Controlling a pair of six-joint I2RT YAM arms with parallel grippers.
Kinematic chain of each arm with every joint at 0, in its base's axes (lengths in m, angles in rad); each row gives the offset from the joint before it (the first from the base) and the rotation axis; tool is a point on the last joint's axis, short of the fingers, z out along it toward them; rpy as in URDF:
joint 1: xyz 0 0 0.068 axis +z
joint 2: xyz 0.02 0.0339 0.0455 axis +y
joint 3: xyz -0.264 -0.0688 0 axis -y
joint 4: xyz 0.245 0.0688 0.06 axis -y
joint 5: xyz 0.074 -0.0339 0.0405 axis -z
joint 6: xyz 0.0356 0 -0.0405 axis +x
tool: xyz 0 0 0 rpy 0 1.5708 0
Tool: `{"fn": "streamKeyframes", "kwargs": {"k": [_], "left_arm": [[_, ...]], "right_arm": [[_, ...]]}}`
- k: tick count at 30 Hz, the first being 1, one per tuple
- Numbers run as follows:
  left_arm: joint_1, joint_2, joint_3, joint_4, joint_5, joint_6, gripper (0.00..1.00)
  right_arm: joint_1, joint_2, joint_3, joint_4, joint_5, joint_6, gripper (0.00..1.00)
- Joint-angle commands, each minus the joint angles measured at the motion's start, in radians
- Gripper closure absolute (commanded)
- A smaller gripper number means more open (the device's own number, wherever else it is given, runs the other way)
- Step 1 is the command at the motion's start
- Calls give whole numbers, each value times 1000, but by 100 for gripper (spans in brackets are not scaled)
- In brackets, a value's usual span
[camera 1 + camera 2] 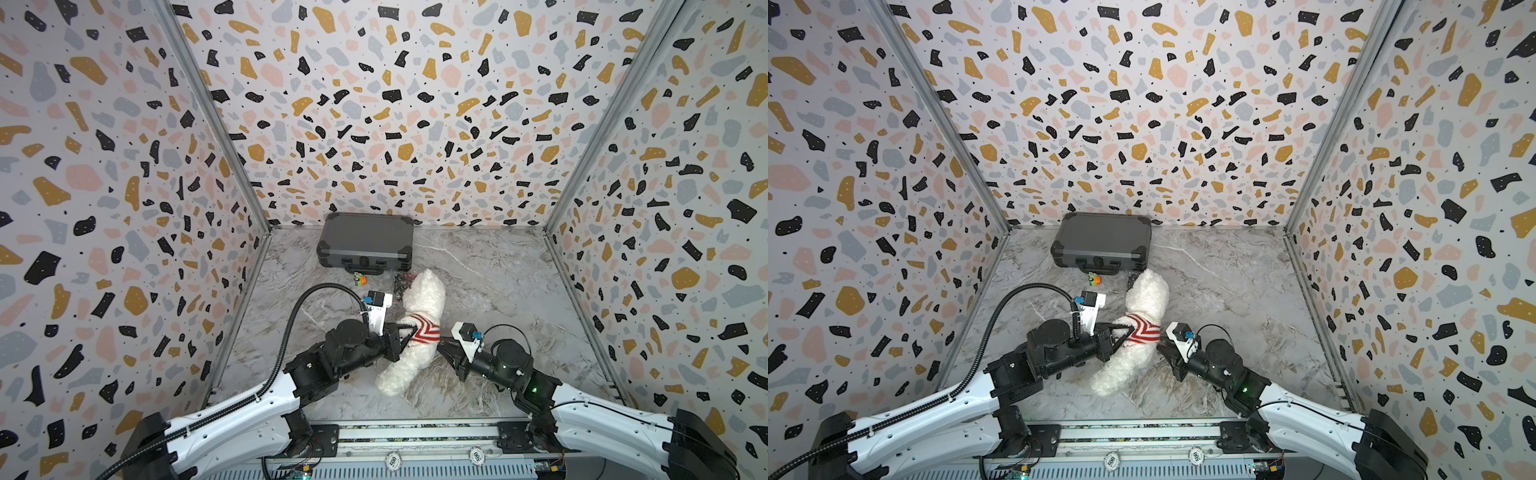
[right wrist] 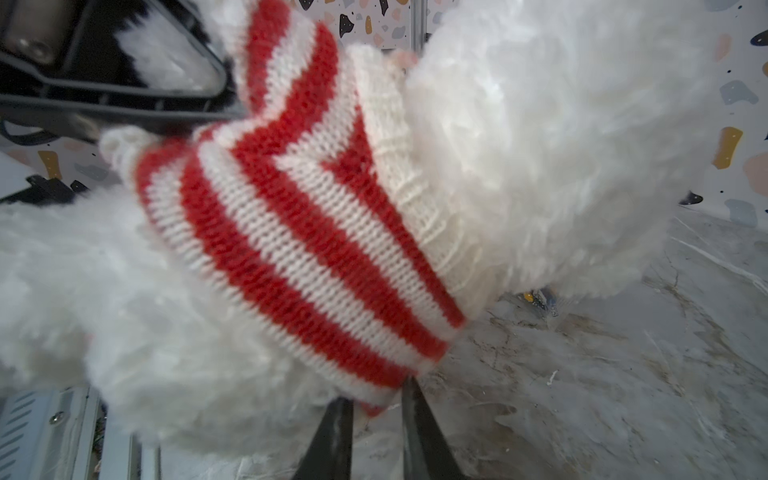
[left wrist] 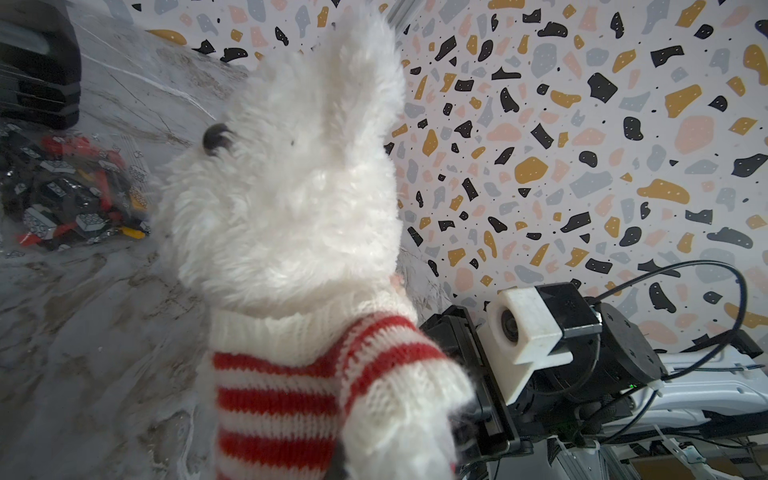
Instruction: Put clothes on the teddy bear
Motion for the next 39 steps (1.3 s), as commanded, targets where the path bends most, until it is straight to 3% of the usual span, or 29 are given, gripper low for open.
{"fn": "streamKeyframes", "kwargs": {"k": [1, 7, 13, 20, 25, 30, 32, 36, 39], "left_arm": [[10, -24, -5, 115, 38, -20, 100], [44, -39, -23, 123, 58, -38, 100], [86, -49, -44, 110, 54, -55, 100], [177, -66, -125, 38, 31, 27, 100], [183, -44, -169, 27, 8, 114, 100], [183, -22, -191, 52, 39, 117, 100], [183, -26, -196, 57, 43, 111, 100], [183, -47, -212, 81, 47, 63, 100], [183, -45, -213, 109, 75, 39, 100]], "right_arm": [[14, -12, 51, 42, 16, -25, 87], [31, -56, 56, -15, 34, -55, 100], [69, -144, 22, -59, 21, -85, 100], [84, -310, 1, -127, -225, -90, 100], [84, -224, 39, -87, -425, -28, 100], [85, -124, 83, -73, -473, -1, 100], [83, -101, 99, -107, -405, -5, 100], [97, -90, 151, -265, -44, -11, 63], [118, -59, 169, -279, 65, -11, 54]]}}
